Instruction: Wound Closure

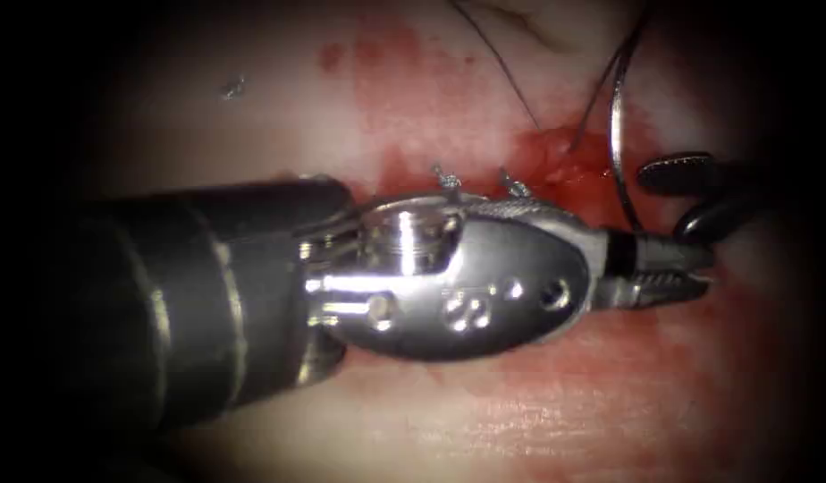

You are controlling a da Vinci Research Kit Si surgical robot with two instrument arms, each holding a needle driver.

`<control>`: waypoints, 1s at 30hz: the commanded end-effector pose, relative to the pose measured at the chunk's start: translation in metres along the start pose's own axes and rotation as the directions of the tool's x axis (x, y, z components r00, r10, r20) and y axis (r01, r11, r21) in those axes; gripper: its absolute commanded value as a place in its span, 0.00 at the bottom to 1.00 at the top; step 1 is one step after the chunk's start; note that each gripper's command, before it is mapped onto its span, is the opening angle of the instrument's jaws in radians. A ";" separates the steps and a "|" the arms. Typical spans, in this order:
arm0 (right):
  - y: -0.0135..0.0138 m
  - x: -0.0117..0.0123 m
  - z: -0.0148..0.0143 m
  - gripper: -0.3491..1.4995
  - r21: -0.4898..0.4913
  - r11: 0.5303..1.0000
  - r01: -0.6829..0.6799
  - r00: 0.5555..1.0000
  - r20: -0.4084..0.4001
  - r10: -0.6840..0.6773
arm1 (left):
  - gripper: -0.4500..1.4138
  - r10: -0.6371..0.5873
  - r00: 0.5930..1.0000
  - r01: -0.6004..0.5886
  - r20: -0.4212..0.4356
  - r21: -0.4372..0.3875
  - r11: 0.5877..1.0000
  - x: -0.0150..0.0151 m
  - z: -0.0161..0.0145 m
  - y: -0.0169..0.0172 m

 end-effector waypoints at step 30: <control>0.0001 0.0014 0.0058 0.70 0.046 0.990 -0.131 0.991 0.006 0.131 | 0.05 0.053 0.999 -0.054 -0.009 -0.015 0.998 -0.0028 0.0024 0.0022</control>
